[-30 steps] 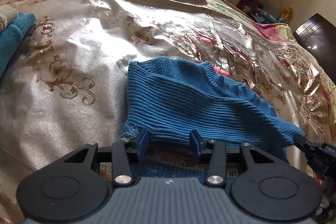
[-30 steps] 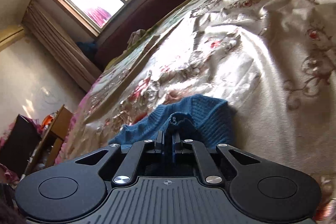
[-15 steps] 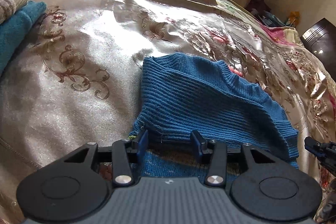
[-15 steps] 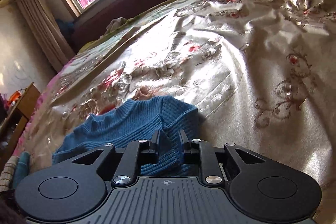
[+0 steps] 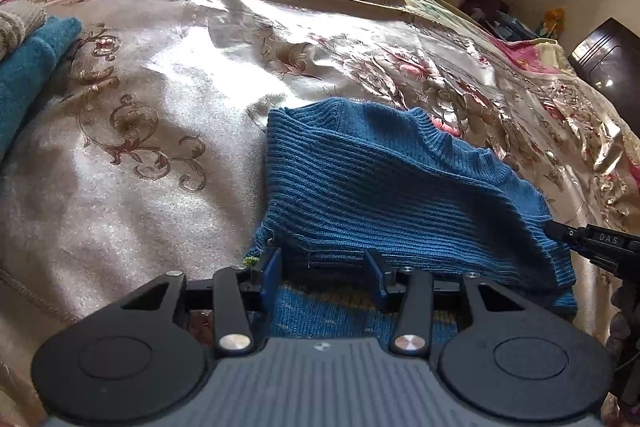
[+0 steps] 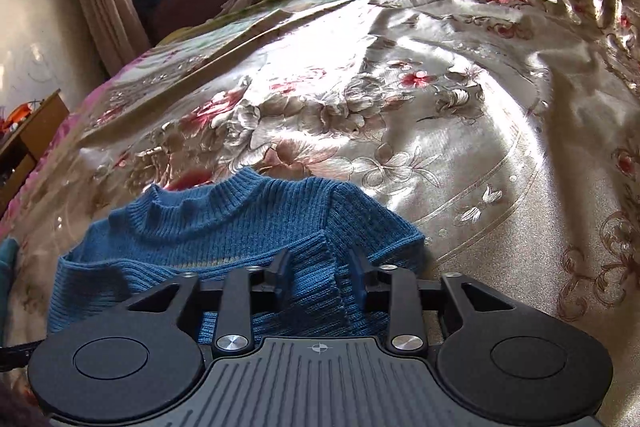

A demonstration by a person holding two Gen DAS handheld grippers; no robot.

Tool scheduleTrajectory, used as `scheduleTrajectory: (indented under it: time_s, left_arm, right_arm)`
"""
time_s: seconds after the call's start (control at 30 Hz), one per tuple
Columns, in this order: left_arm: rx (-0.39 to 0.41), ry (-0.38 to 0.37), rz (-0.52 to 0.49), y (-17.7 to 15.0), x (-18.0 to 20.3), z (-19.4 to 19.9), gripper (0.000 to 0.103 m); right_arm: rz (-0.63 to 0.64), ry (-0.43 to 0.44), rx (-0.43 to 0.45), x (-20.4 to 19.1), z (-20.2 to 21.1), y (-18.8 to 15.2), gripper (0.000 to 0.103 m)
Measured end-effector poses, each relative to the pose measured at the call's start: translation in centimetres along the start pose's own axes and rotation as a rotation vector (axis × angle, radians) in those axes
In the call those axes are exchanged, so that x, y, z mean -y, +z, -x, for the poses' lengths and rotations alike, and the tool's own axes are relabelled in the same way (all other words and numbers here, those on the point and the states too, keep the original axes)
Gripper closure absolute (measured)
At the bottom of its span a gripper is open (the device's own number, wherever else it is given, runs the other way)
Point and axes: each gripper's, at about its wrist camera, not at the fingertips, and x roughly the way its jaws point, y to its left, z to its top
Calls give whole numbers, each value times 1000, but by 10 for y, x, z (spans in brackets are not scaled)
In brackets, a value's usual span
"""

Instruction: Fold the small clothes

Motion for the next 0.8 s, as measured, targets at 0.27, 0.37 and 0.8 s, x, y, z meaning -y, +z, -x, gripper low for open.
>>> scheduleTrajectory:
  time_s: [0.27,0.37,0.8]
  left_arm:
    - [14,36,26,-1,-2,-2,54]
    - [14,32,30,0,-3,1,54]
    - [3,27,24,0,-5,-2,54]
  right_arm:
    - [-47,-86,-3,20,10,1,102]
    - [-56,-41,4,21,15,-3,98]
    - [-65,9,-5,13,-3,11,74]
